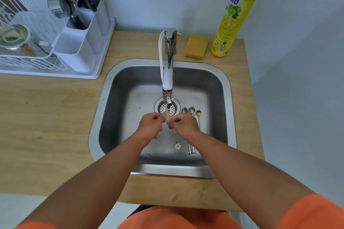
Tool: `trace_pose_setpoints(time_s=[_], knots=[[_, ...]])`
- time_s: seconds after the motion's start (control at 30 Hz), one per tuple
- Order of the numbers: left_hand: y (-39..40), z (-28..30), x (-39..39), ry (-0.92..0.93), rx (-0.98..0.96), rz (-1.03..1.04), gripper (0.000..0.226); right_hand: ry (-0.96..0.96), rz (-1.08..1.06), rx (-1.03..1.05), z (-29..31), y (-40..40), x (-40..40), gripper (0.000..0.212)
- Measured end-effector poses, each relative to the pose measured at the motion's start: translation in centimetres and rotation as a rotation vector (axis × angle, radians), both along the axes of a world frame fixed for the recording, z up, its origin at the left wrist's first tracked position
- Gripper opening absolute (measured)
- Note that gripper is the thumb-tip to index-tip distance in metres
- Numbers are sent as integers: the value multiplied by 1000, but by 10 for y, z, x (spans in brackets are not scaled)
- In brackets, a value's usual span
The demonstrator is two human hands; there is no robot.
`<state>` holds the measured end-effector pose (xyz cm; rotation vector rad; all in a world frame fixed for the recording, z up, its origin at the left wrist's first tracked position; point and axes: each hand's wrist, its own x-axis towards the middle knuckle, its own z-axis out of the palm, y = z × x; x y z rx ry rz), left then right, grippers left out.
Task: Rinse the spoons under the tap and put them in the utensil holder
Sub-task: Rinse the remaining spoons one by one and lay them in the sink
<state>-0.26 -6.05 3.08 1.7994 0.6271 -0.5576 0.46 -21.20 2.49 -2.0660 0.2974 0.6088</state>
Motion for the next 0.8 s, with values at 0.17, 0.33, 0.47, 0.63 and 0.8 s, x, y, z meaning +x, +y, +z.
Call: trace_pose_setpoints(time_s=[0.17, 0.33, 0.47, 0.63, 0.8], knots=[[-4, 0, 9, -131, 64, -68, 14, -21, 87, -154, -2, -5, -5, 17], [-5, -5, 6, -216, 150, -115, 9, -129, 235, -351, 0, -13, -5, 18], [-1, -4, 4, -277, 255, -163, 12, -188, 315, -378, 0, -18, -3, 15], [-1, -1, 4, -339, 266, -218, 15, -222, 350, -357, 0, -23, 5, 13], [6, -1, 3, -359, 262, -290, 4, -257, 395, -349, 2, -26, 8, 13]])
